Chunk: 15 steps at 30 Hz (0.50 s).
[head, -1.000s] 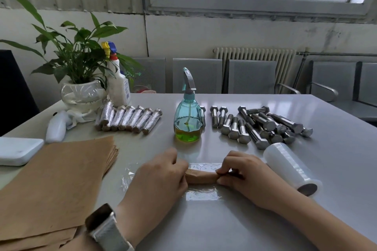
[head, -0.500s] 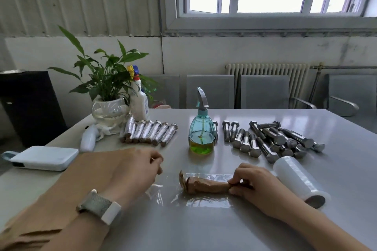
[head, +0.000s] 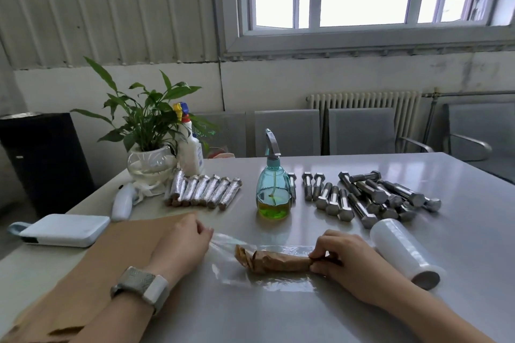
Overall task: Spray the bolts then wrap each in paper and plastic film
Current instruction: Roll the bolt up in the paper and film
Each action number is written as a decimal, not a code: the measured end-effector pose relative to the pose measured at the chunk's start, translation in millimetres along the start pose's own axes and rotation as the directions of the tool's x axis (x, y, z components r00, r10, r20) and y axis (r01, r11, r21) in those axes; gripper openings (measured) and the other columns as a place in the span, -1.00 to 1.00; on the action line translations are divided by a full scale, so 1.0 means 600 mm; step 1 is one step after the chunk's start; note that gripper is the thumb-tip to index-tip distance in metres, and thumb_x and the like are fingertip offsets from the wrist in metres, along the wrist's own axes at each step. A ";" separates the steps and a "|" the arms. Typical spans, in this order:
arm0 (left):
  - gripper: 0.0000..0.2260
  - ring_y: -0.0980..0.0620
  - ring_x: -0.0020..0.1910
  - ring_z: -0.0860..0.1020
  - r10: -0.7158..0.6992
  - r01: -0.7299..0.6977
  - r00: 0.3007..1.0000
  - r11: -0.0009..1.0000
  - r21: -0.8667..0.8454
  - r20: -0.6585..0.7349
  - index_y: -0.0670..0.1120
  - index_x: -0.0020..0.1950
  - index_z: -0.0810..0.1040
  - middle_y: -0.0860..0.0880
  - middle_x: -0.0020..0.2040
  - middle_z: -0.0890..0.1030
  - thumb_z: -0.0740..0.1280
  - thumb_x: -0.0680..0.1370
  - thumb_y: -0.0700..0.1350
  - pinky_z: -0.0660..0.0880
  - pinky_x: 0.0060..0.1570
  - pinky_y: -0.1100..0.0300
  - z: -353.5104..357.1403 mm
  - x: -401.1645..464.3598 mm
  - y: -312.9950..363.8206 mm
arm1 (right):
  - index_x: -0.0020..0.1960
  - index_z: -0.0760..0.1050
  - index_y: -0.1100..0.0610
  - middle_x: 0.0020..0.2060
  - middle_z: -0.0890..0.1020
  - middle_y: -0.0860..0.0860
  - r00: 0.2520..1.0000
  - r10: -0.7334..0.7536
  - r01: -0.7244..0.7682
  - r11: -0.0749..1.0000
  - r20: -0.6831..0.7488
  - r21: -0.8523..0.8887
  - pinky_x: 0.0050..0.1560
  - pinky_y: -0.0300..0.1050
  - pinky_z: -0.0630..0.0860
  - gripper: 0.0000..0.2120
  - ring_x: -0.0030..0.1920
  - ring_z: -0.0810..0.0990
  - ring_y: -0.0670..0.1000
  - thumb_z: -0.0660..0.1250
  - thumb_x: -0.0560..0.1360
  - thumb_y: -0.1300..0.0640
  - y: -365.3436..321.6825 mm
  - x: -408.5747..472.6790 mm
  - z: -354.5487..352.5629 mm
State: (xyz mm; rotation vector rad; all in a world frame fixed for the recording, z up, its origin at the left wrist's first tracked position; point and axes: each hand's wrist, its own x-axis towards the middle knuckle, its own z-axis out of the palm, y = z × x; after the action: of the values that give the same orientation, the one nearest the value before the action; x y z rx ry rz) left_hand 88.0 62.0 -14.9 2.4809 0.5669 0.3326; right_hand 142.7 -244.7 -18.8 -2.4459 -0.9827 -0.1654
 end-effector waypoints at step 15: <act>-0.82 0.13 -0.65 0.23 0.164 0.186 0.944 0.457 -0.870 0.287 -0.22 -0.05 0.41 0.00 -0.53 0.34 0.35 0.52 -0.14 0.19 -0.67 0.35 0.009 -0.017 0.122 | -0.05 0.61 -0.08 -0.16 0.51 -0.24 1.000 0.005 -0.005 0.999 0.006 0.042 -0.05 -0.41 0.33 -0.94 -0.14 0.45 -0.27 0.45 0.48 0.01 0.008 0.001 0.005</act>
State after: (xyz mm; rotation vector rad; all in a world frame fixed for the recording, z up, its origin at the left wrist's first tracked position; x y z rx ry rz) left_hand 104.2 0.0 22.0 1.4111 0.1547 0.1245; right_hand 146.4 -245.8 -23.3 -2.4116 -0.9729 -0.1347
